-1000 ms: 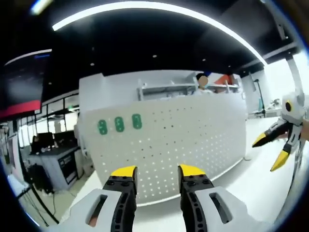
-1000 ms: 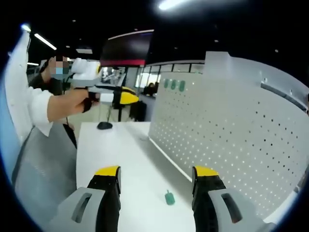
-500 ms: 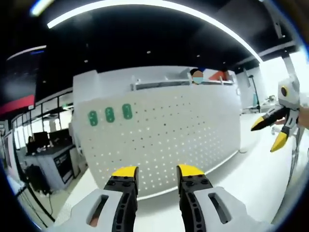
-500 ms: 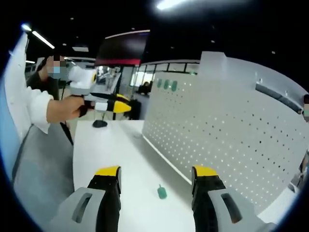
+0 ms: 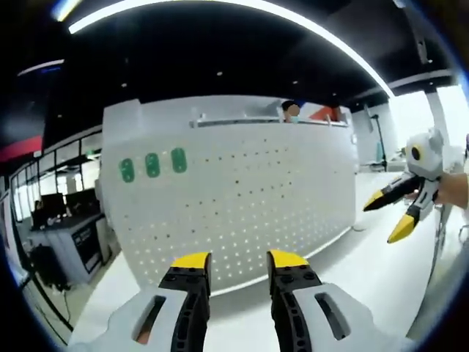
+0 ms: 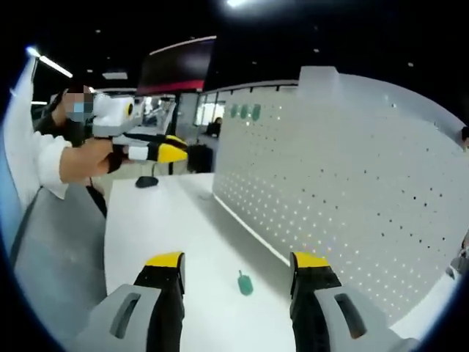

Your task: Insert the hook assembly into the mounting plate slot until the hook locks in place.

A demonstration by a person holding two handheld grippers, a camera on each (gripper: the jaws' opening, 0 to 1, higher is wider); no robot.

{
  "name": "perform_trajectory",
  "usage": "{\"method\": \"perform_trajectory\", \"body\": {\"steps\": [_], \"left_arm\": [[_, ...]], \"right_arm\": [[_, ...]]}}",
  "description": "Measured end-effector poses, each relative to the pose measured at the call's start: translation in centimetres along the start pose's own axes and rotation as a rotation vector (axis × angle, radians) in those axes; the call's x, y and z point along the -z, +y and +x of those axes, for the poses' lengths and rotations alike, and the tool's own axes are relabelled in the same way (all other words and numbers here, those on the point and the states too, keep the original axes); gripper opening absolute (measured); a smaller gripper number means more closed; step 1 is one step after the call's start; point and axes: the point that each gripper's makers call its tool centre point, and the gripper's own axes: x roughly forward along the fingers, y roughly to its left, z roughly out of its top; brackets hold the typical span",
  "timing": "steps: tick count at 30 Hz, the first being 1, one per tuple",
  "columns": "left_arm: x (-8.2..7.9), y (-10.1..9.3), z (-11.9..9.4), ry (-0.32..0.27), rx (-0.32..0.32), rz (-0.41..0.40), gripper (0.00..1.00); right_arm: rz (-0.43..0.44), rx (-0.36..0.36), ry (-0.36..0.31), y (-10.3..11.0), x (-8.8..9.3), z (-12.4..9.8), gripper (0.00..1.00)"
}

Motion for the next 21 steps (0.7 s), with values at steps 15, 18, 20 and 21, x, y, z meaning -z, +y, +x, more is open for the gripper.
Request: {"method": "perform_trajectory", "body": {"steps": [15, 18, 20, 21], "left_arm": [[0.0, -0.9, 0.3, 0.002, 0.032, -0.014, 0.31], [0.1, -1.0, 0.4, 0.005, 0.037, -0.014, 0.31], [0.2, -1.0, 0.3, 0.008, 0.038, -0.019, 0.31], [0.2, -1.0, 0.4, 0.008, 0.039, -0.019, 0.31]], "right_arm": [[0.080, -0.033, 0.090, -1.0, 5.7, 4.5, 0.54], [0.092, -0.034, 0.100, -1.1, 6.2, 5.0, 0.53], [0.092, -0.038, 0.110, -1.0, 6.6, 5.4, 0.53], [0.090, -0.038, 0.115, -1.0, 6.7, 5.6, 0.53]]}}
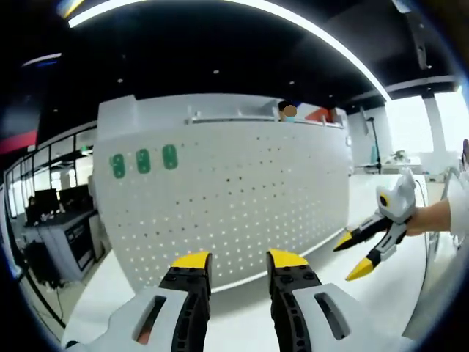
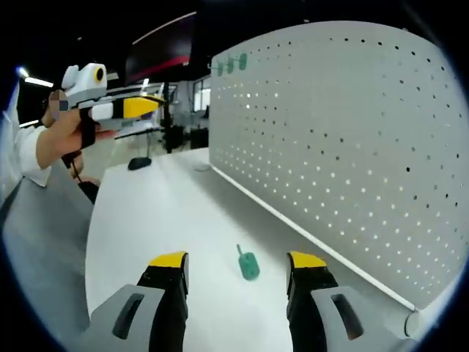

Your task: Insert the hook assembly into the mounting plate slot until the hook locks in place.

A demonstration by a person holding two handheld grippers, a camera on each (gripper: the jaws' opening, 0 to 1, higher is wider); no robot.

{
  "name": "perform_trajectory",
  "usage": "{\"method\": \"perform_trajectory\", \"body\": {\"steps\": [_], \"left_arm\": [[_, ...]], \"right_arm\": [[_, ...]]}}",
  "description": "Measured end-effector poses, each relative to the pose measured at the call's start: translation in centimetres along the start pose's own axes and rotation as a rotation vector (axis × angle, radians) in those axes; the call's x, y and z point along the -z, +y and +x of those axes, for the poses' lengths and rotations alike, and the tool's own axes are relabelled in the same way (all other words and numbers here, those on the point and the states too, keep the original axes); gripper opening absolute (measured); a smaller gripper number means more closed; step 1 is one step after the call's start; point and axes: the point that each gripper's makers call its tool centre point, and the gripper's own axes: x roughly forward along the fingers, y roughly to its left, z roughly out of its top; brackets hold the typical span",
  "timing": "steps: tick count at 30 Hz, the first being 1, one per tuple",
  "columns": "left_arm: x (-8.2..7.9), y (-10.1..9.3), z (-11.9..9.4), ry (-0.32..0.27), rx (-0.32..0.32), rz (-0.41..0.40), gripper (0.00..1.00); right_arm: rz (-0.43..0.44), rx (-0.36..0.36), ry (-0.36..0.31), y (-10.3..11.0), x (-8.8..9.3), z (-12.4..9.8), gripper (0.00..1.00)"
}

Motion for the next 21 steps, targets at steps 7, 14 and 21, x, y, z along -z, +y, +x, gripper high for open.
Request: {"method": "perform_trajectory", "body": {"steps": [7, 14, 21], "left_arm": [[0.0, -0.4, 0.1, 0.001, 0.014, -0.007, 0.31], [0.2, -0.9, 0.1, 0.005, 0.033, -0.012, 0.31], [0.0, -1.1, 0.0, 0.004, 0.045, -0.012, 0.31]], "right_arm": [[-0.025, -0.005, 0.022, 0.3, 0.1, 0.8, 0.52], [-0.085, -0.022, 0.088, 0.6, 0.5, 1.7, 0.43], [-0.129, -0.023, 0.138, 0.7, 0.3, 2.8, 0.34]]}}
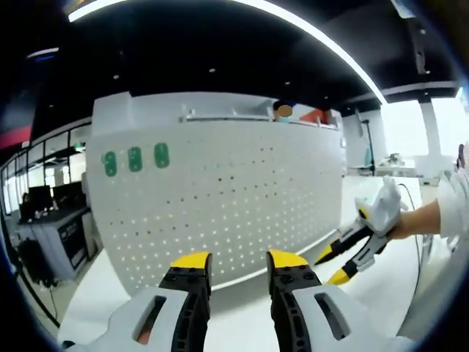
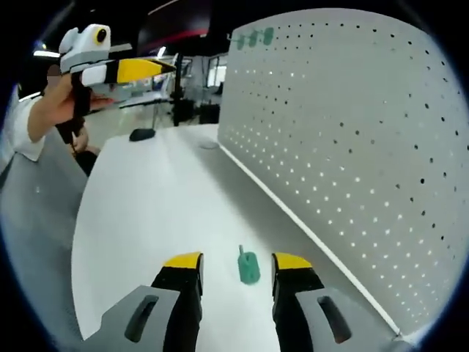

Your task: Insert the hook assembly into the mounting plate slot until the hook locks in place.

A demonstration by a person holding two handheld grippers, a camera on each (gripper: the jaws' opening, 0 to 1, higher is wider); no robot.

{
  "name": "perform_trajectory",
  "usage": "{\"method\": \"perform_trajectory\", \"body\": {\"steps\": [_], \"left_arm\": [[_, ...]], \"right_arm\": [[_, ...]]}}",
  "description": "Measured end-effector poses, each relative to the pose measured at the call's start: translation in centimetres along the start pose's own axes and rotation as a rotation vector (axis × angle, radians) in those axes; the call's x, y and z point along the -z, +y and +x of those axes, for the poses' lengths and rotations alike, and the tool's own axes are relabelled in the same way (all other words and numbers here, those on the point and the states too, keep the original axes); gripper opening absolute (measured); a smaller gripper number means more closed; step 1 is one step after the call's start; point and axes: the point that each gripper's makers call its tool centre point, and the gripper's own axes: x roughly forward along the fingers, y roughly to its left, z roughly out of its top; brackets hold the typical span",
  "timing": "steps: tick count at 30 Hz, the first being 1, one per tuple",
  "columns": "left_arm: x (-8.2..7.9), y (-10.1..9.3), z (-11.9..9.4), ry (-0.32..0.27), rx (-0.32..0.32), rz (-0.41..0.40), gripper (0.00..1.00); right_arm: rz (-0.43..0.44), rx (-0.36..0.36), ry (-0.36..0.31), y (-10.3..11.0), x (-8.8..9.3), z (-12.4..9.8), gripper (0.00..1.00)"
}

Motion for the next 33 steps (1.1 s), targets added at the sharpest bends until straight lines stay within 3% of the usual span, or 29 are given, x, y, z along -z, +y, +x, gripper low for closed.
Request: {"method": "perform_trajectory", "body": {"steps": [17, 33], "left_arm": [[-0.5, -0.5, -0.2, -0.002, 0.028, 0.002, 0.29], [-0.7, -0.4, -0.2, -0.005, 0.036, -0.012, 0.26]], "right_arm": [[-0.083, -0.003, 0.149, -0.1, 0.5, 2.6, 0.12], [-0.113, -0.027, 0.231, -0.4, 1.8, 4.1, 0.08]]}}
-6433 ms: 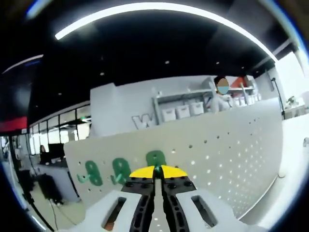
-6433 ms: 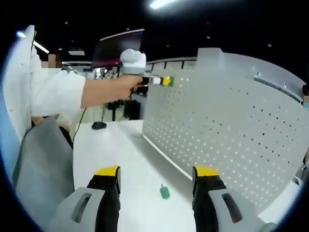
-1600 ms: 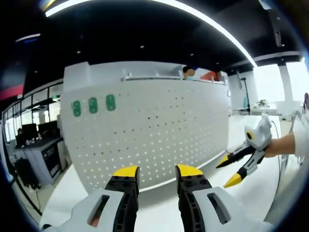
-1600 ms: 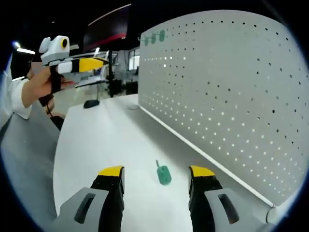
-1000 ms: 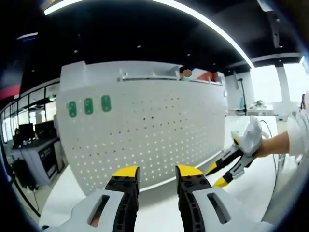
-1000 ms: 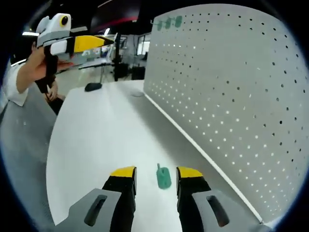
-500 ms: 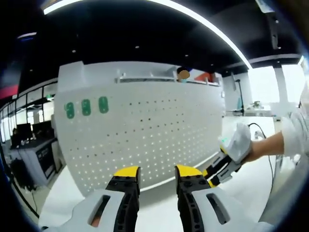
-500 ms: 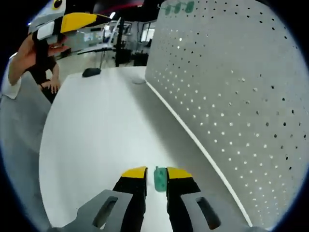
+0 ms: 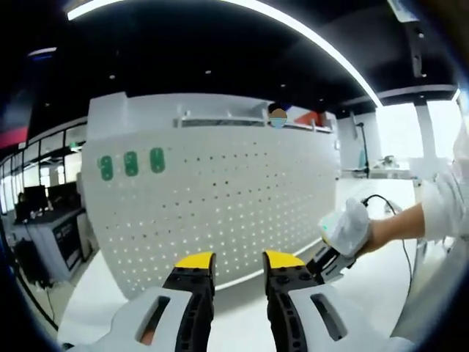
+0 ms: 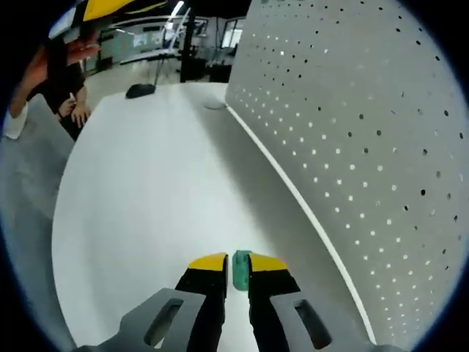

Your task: Insert the hook assembly into the mounting plate slot until the hook locks in place.

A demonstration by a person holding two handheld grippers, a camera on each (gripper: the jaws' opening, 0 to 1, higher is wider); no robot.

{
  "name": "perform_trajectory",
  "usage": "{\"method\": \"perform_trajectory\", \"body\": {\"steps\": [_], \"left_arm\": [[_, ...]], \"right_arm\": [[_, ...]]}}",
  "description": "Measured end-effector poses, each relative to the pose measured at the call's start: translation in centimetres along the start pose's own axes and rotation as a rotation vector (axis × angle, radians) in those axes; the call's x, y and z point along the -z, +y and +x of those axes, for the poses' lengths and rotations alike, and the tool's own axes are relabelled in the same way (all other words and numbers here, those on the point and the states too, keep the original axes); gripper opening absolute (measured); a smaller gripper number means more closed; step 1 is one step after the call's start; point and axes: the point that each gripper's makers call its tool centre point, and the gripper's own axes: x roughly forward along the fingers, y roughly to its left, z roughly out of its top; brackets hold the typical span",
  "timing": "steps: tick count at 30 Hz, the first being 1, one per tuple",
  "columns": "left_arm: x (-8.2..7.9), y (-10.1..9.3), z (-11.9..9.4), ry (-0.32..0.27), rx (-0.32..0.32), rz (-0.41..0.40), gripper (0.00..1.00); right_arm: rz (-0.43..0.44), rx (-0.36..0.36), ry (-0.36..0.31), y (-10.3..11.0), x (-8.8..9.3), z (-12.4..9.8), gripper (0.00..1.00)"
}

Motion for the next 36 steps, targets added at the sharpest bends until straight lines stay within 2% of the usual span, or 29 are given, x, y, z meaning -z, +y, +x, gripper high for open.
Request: {"method": "perform_trajectory", "body": {"steps": [22, 33, 36], "left_arm": [[0.3, 0.2, 0.0, 0.013, -0.003, 0.003, 0.26], [1.0, -0.6, 0.5, 0.037, 0.022, 0.009, 0.26], [1.1, -0.9, 0.5, 0.043, 0.030, 0.008, 0.25]], "right_arm": [[-0.012, -0.008, 0.022, 0.3, 0.3, 0.3, 0.01], [0.048, 0.004, -0.029, 0.3, -0.1, -1.1, 0.00], [0.062, 0.019, -0.061, 0.4, -0.8, -2.0, 0.00]]}}
